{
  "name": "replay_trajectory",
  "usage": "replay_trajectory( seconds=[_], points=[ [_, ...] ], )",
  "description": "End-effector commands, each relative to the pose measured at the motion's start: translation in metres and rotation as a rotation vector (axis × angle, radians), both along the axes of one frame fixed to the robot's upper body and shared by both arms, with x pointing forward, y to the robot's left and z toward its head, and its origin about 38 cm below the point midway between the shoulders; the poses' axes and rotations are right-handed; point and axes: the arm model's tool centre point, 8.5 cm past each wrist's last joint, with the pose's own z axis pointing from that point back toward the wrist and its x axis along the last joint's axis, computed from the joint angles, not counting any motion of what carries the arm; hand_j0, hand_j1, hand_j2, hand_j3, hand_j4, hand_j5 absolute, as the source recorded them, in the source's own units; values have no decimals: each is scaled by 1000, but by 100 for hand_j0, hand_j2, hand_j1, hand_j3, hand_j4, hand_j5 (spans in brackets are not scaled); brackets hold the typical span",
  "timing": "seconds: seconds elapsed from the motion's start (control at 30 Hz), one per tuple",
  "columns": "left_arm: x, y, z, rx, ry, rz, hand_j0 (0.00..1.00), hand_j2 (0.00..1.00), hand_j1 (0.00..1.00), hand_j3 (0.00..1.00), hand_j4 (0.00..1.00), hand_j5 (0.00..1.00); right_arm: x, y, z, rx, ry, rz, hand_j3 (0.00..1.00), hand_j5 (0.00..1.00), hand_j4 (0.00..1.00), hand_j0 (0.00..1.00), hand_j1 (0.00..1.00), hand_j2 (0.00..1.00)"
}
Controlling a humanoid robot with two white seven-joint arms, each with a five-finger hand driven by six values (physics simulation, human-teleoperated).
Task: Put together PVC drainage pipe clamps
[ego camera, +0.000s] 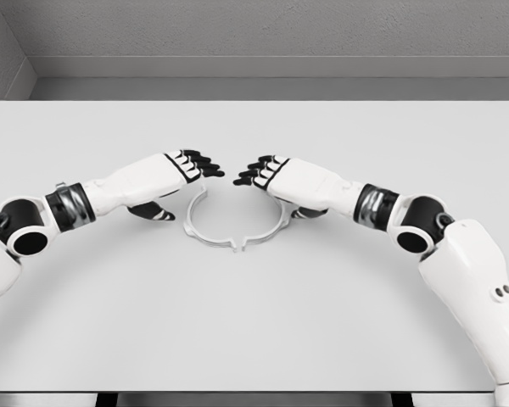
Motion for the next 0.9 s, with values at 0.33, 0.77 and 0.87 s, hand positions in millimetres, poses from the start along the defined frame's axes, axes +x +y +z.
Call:
replay_trajectory(
  seconds=[0.33, 0.77, 0.87],
  points=[
    [-3, 1, 0, -5, 5, -5, 100, 100, 100, 100, 100, 100, 23, -48, 36, 54, -70, -128, 100, 100, 100, 100, 100, 100],
    [-12, -6, -1, -17, 6, -31, 100, 100, 100, 100, 100, 100, -67, -242, 108, 238, -312, -550, 100, 100, 100, 100, 100, 100],
    [-13, -8, -2, -15, 6, -33, 100, 100, 100, 100, 100, 100, -71, -245, 90, 234, -263, -566, 100, 100, 100, 100, 100, 100]
  ],
)
